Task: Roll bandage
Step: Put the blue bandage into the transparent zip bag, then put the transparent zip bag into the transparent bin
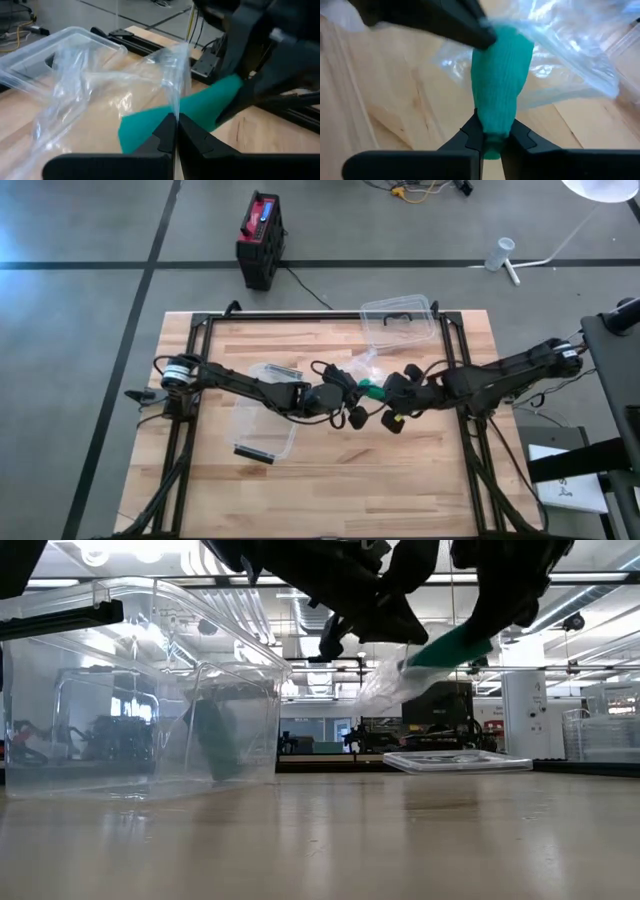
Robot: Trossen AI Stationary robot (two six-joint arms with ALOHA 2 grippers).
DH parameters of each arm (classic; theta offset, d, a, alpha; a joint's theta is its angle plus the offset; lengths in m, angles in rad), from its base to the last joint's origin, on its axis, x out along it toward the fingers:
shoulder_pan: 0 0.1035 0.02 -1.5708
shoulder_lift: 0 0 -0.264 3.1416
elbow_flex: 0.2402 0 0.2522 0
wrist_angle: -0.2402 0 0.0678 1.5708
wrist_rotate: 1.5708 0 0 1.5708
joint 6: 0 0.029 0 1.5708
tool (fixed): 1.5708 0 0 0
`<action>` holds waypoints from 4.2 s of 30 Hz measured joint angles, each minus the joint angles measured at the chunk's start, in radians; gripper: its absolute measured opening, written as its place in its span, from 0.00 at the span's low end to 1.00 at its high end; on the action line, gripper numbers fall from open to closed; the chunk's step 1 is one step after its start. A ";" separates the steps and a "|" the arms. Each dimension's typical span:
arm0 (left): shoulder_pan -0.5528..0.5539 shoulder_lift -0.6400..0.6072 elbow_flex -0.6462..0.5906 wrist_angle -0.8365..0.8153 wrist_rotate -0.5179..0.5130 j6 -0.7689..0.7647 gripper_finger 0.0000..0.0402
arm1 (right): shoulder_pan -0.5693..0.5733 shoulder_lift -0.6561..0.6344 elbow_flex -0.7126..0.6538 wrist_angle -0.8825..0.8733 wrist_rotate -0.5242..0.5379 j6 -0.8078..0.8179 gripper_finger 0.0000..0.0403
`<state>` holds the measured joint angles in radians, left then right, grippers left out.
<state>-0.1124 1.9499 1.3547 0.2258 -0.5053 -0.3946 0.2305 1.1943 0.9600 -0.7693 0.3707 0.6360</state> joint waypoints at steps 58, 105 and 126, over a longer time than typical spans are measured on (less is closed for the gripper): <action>-0.005 -0.679 0.234 -1.446 0.612 -0.190 0.00 | 0.272 -0.129 0.055 -0.008 0.179 -0.057 0.69; -0.180 -0.539 0.469 -1.515 0.451 -0.008 0.00 | 0.106 0.362 0.114 1.046 0.157 -0.819 0.55; -0.243 -0.541 0.466 -1.529 0.390 -0.032 0.00 | 0.124 0.410 0.321 0.588 -0.015 -0.702 0.41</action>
<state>-0.3551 1.4090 1.8210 -1.3028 -0.1150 -0.4269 0.3541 1.6041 1.2810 -0.1818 0.3559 -0.0665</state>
